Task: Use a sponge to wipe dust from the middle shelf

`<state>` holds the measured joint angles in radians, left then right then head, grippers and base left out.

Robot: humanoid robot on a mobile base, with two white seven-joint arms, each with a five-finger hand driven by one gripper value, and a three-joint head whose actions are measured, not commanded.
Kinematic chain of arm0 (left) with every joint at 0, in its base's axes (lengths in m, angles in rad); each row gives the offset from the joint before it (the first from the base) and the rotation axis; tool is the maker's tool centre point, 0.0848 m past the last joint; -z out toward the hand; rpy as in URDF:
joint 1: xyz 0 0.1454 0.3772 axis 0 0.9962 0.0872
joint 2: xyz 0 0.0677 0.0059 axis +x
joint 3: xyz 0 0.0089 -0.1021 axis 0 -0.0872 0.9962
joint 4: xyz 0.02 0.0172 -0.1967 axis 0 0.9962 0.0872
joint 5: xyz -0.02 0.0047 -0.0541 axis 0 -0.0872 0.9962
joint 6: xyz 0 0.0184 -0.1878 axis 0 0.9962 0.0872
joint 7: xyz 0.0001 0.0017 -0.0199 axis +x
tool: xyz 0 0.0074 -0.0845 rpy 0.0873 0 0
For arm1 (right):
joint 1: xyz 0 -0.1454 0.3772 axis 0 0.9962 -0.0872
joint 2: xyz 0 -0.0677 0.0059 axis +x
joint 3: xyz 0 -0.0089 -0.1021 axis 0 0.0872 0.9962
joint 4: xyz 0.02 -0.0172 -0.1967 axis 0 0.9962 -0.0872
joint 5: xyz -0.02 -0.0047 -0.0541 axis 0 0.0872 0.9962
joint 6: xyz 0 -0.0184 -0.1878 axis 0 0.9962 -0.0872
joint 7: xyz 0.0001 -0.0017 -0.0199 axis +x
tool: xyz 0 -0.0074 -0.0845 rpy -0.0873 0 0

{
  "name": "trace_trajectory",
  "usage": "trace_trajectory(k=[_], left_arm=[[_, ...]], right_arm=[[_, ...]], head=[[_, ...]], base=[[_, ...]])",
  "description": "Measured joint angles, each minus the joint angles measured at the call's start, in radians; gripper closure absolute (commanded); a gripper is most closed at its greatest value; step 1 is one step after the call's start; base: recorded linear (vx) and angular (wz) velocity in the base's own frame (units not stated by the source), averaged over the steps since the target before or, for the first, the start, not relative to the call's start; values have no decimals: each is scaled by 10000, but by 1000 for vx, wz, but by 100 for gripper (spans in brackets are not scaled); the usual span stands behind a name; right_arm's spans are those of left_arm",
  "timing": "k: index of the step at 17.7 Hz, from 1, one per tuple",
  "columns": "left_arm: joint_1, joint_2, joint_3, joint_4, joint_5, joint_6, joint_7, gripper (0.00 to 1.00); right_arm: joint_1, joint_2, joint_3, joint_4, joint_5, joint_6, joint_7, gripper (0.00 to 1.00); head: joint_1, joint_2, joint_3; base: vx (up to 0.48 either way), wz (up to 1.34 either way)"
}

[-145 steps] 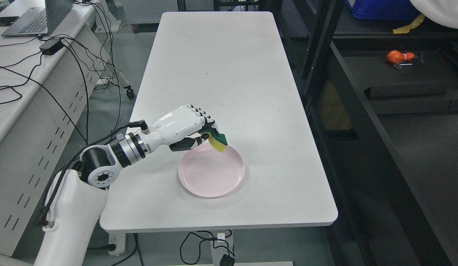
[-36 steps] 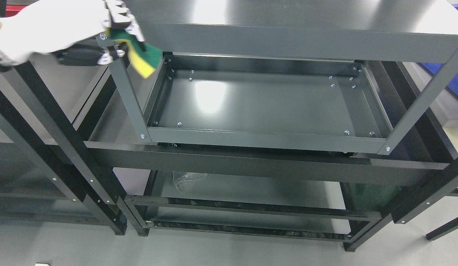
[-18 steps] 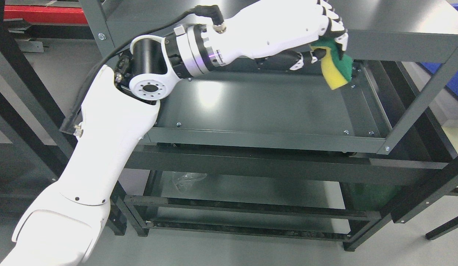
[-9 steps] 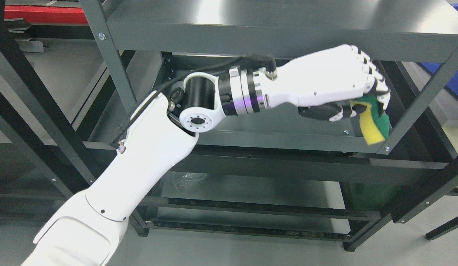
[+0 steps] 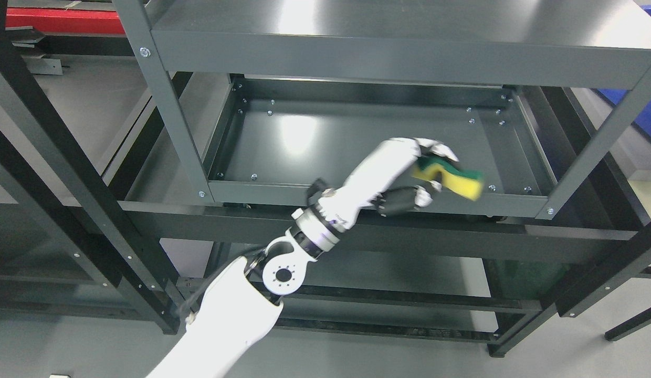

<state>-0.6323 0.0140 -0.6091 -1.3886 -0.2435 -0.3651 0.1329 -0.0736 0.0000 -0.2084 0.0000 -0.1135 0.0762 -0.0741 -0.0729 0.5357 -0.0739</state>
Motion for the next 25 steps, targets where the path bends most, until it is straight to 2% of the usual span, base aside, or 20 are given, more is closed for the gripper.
trace_trajectory(k=[2,7,12,18,25], left_arm=[[861,-28,634,-114,535,419,878,100],[3078,-71,1828,-911,1619,558,1106,100],[4986,-97,2979,-1820,2511,-168,1113,100],[5902,-117,4170,-2425,3264,-241,1076,100],[6220,-129,4952,-2811,3549,-280,990,100]], right_arm=[[-1,0,0,0,0,0,0,0],[0,0,0,0,0,0,0,0],[0,0,0,0,0,0,0,0],[0,0,0,0,0,0,0,0],[0,0,0,0,0,0,0,0]], head=[[0,0,0],[0,0,0],[0,0,0],[0,0,0],[0,0,0]], base=[[0,0],[0,0],[0,0],[0,0],[0,0]])
